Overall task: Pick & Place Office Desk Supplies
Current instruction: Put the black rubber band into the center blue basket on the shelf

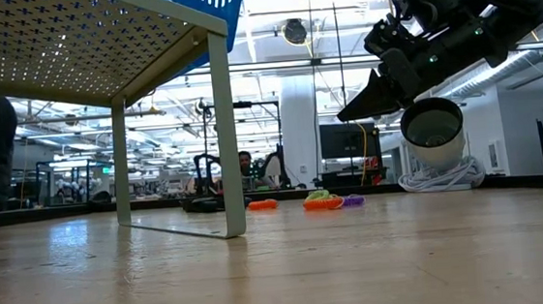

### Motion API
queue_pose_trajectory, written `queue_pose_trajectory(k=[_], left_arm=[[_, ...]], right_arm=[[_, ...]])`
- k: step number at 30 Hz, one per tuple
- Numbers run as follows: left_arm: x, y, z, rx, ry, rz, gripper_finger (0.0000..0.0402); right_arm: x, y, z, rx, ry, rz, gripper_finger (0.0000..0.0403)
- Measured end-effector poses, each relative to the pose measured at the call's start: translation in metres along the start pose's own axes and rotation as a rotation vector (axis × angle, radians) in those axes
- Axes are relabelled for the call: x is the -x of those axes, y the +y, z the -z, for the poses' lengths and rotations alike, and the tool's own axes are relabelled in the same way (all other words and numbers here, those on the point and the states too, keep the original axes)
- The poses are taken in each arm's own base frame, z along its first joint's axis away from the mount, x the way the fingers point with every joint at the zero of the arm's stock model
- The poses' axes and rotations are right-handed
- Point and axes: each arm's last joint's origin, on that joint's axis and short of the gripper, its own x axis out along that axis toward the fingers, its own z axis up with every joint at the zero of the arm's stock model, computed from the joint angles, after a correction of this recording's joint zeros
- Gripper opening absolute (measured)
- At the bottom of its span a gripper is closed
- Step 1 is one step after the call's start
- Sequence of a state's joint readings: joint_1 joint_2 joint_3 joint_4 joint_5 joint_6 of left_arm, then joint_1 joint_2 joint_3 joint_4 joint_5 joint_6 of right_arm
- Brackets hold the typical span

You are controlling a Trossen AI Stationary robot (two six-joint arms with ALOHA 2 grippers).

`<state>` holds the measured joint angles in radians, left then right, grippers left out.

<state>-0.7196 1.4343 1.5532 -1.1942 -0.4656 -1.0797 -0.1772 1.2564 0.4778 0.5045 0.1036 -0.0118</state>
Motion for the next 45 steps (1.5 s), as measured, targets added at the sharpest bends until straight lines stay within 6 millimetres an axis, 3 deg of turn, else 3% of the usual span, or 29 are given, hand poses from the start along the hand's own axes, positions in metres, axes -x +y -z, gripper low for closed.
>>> queue_pose_trajectory(k=[5,9,15,19,27,33,38,42,45], left_arm=[[0.015,0.005,-0.005,-0.108,-0.236,-0.062,0.0188],[0.017,0.002,-0.008,-0.140,-0.279,0.004,0.0189],[-0.004,-0.009,-0.014,-0.253,-0.272,0.168,0.0189],[-0.019,-0.005,-0.015,-0.289,-0.272,0.207,0.0189],[-0.035,0.039,-0.013,-0.223,-0.293,0.332,0.0189],[-0.016,0.091,-0.009,-0.106,-0.457,0.178,0.0189],[0.009,0.128,-0.021,0.076,-0.681,-0.026,0.0189],[0.013,0.138,-0.035,0.185,-0.790,-0.067,0.0189],[0.008,0.140,-0.047,0.146,-0.830,-0.107,0.0189]], right_arm=[[0.000,0.000,0.000,0.001,0.000,0.000,0.0063],[0.000,0.000,0.000,0.002,0.000,0.000,0.0063],[0.000,0.000,0.000,0.003,0.000,0.000,0.0063],[0.000,0.000,0.000,0.003,0.000,0.000,0.0063],[0.000,0.003,0.000,0.010,-0.004,-0.108,0.0089],[0.000,0.003,-0.001,0.003,-0.009,-0.104,0.0123],[0.000,0.003,-0.001,0.004,-0.009,-0.101,0.0136],[0.000,0.003,-0.001,0.010,-0.009,-0.101,0.0136],[0.000,0.003,-0.001,0.016,-0.009,-0.101,0.0133]])
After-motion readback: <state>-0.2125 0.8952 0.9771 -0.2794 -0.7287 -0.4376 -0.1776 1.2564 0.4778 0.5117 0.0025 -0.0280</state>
